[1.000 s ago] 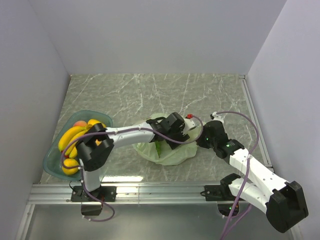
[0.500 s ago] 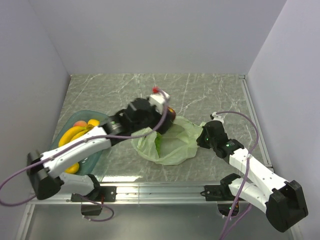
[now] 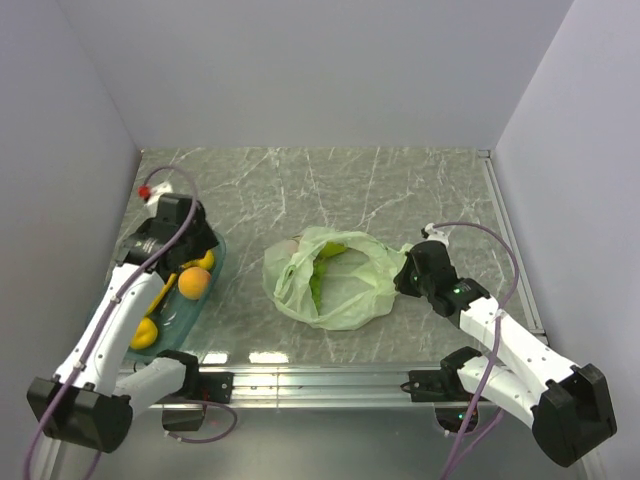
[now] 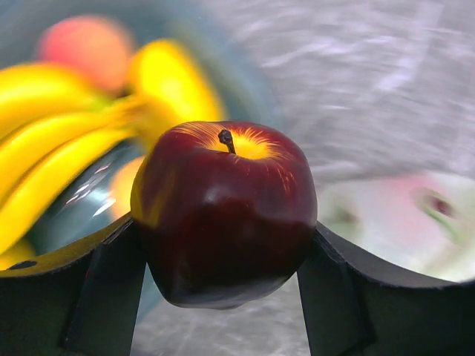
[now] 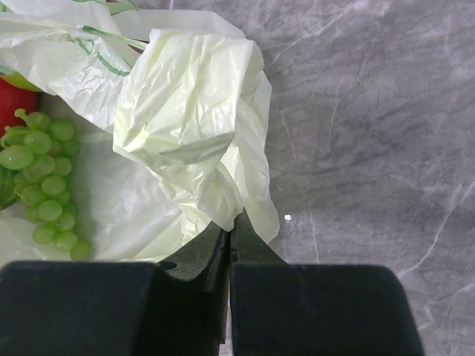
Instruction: Untie the knot of the plastic bag and take out the fruit
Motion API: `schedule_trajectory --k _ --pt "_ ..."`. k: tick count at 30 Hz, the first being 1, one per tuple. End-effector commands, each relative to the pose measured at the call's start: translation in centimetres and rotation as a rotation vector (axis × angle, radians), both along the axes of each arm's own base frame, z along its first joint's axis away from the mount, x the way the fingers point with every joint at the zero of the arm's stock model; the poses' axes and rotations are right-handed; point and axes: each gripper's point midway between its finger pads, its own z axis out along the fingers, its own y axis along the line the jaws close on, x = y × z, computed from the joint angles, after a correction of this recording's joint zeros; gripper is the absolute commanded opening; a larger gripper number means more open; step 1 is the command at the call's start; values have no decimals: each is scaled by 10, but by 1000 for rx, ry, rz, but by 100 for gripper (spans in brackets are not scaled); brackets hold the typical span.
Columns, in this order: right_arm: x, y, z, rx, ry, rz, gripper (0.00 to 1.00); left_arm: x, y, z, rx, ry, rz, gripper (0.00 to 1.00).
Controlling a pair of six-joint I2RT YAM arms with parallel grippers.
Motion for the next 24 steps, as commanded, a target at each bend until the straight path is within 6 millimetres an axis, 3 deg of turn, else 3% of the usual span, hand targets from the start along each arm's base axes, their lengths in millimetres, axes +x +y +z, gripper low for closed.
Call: schedule_trajectory --k 1,5,9,10,14,17,24 --pt "11 4 24 22 -67 11 0 -32 50 -22 -20 78 226 16" --pt "15 10 28 35 -72 33 0 -41 82 -27 -85 70 382 22" --pt "18 10 34 34 -89 38 0 -53 93 -34 -144 70 505 48" --pt "18 11 36 33 -93 43 0 -56 94 -37 -150 77 524 63" --pt "20 7 38 31 -101 40 0 -62 93 -38 -178 78 559 76" --pt "20 6 39 29 -99 46 0 -64 95 -32 -169 65 567 99" --pt "21 5 38 33 -97 47 0 -66 93 -23 -157 44 528 99"
